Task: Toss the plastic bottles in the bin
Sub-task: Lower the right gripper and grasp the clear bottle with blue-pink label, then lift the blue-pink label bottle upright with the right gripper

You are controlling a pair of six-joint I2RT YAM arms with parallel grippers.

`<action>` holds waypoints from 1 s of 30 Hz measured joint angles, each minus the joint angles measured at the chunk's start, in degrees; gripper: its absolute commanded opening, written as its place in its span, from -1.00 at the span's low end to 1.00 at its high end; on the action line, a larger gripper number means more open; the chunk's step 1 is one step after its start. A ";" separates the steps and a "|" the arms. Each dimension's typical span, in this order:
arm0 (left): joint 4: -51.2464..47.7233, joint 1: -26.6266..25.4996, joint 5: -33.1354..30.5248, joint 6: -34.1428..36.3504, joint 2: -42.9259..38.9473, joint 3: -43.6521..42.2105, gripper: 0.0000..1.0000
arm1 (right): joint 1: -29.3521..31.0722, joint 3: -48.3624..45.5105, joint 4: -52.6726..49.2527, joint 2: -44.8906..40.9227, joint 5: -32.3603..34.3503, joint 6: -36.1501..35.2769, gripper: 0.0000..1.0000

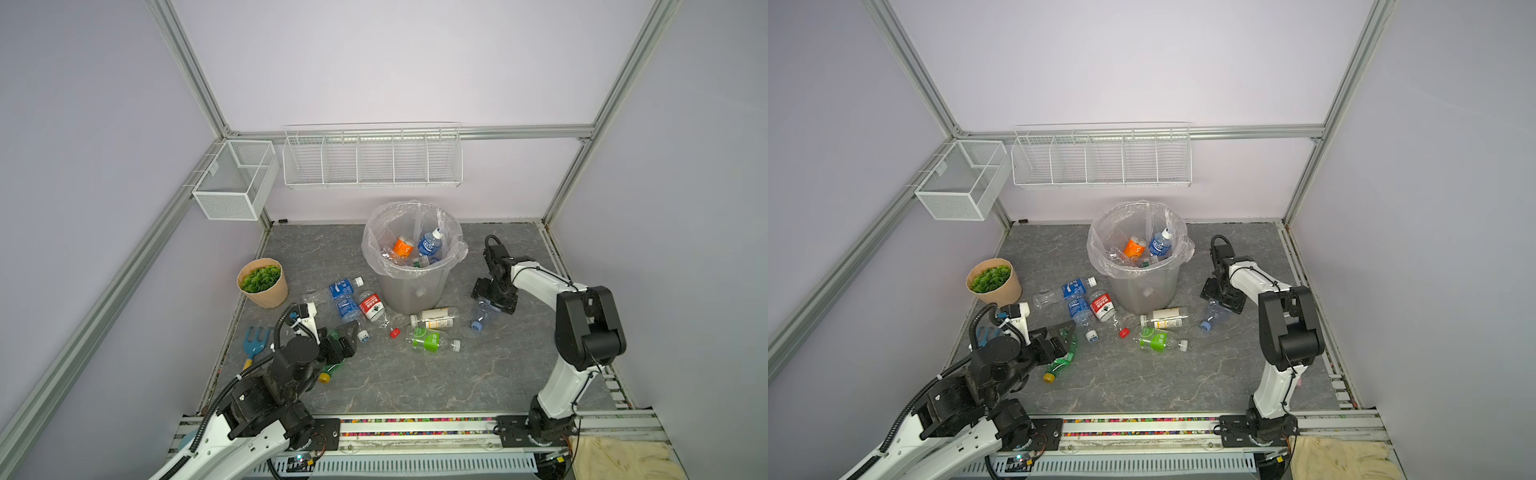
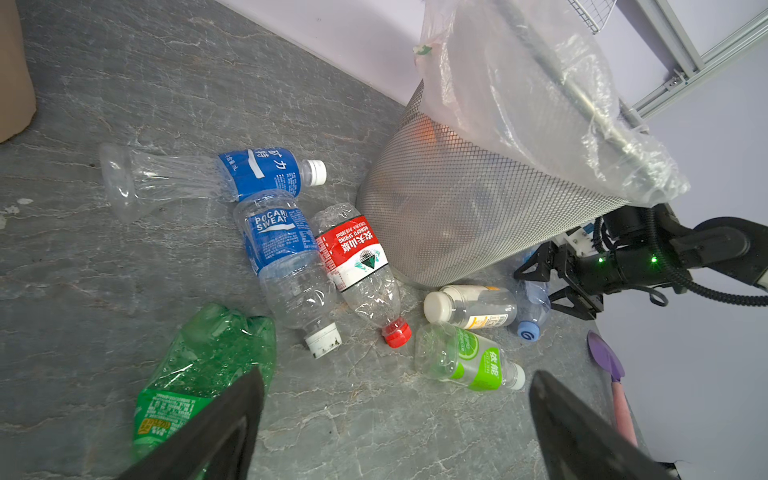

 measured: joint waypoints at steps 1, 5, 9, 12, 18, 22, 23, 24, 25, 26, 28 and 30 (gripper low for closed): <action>0.00 0.00 0.00 0.00 -0.07 0.00 0.97 | 0.02 -0.85 0.44 0.02 -0.17 -0.02 0.90; 0.00 0.00 0.00 -0.09 -0.07 0.00 0.97 | 0.04 -3.34 0.83 0.09 -0.52 -0.17 0.90; 0.00 0.00 0.00 -0.44 -0.07 -0.02 0.97 | 0.04 -4.20 1.62 -0.68 -0.48 -0.15 0.68; 0.00 0.00 0.00 -0.63 -0.07 -0.07 0.97 | 0.04 -5.38 2.16 -1.79 -0.63 -0.04 0.48; 0.02 0.00 0.02 -0.85 -0.07 -0.44 0.96 | 0.04 -7.85 2.36 -5.03 -0.98 0.42 0.25; 0.07 0.00 0.09 -0.87 0.11 -0.52 0.96 | 0.11 -8.74 2.43 -7.30 -1.01 0.42 0.05; 0.07 0.00 0.13 -0.85 0.22 -0.52 0.96 | 0.11 -9.01 2.40 -7.93 -0.98 0.42 0.00; 0.07 0.00 0.24 -0.85 0.33 -0.52 0.96 | 0.15 -9.38 2.40 -8.72 -0.98 0.42 -0.06; 0.09 0.00 0.31 -0.85 0.46 -0.52 0.96 | 0.15 -9.70 2.38 -9.49 -0.98 0.42 -0.09; 0.09 0.00 0.37 -0.87 0.55 -0.52 0.96 | 0.17 -9.97 2.36 -10.16 -0.98 0.42 -0.13; 0.11 0.00 0.44 -0.87 0.70 -0.52 0.96 | 0.26 -10.40 2.34 -11.63 -1.01 0.42 -0.20; 0.22 0.00 0.44 -0.85 0.81 -0.52 0.96 | 0.48 -10.84 2.29 -13.29 -1.05 0.42 -0.34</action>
